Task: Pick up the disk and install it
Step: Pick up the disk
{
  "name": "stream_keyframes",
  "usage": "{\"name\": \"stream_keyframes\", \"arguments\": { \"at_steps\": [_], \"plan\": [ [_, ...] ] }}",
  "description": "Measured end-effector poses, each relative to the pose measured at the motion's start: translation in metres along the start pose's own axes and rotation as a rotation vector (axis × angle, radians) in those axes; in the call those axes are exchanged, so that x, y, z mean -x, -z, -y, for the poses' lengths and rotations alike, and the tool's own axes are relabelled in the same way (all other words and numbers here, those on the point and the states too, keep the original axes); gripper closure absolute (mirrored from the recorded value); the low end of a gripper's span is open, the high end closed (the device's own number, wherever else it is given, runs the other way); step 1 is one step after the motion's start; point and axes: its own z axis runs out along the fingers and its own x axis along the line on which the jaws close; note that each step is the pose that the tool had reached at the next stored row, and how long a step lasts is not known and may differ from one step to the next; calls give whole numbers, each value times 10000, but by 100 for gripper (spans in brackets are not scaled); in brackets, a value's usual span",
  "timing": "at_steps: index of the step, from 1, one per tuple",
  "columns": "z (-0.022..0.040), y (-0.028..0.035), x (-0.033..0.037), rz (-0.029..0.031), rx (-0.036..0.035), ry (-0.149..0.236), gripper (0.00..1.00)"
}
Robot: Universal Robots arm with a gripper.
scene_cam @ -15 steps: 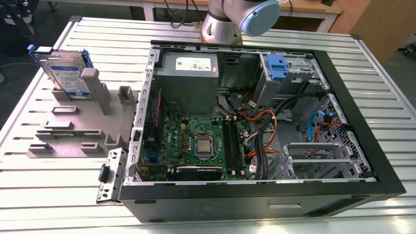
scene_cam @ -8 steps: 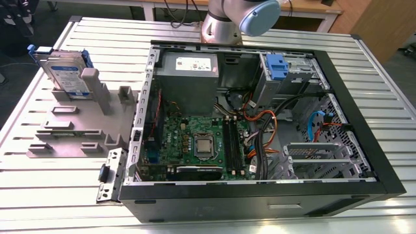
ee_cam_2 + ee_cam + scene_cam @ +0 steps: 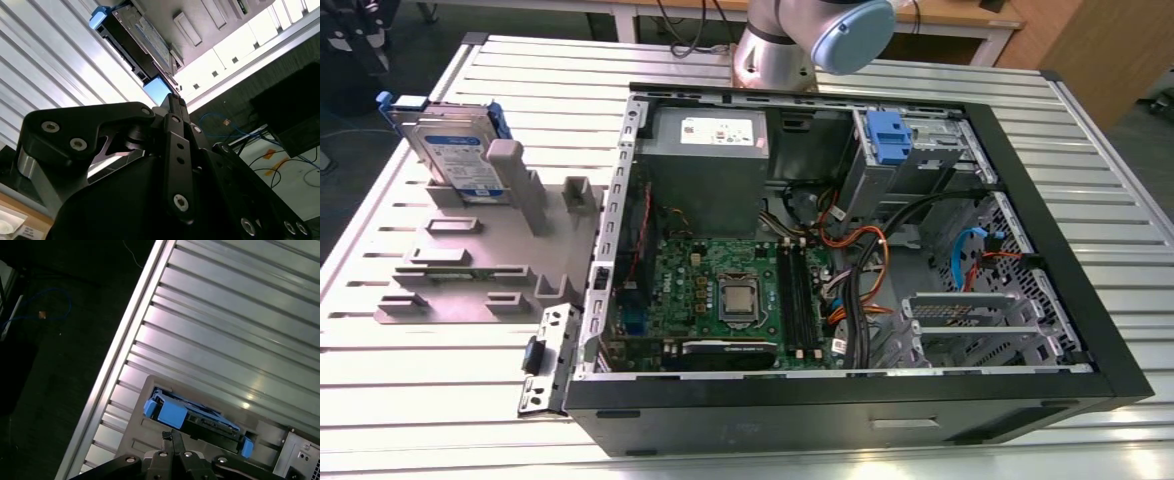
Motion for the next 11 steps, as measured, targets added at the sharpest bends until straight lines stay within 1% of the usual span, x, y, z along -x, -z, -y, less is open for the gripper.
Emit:
{"name": "stream_keyframes", "arguments": {
  "at_steps": [11],
  "plan": [
    [0,0,0,-29,0,656,89]
  ]
}}
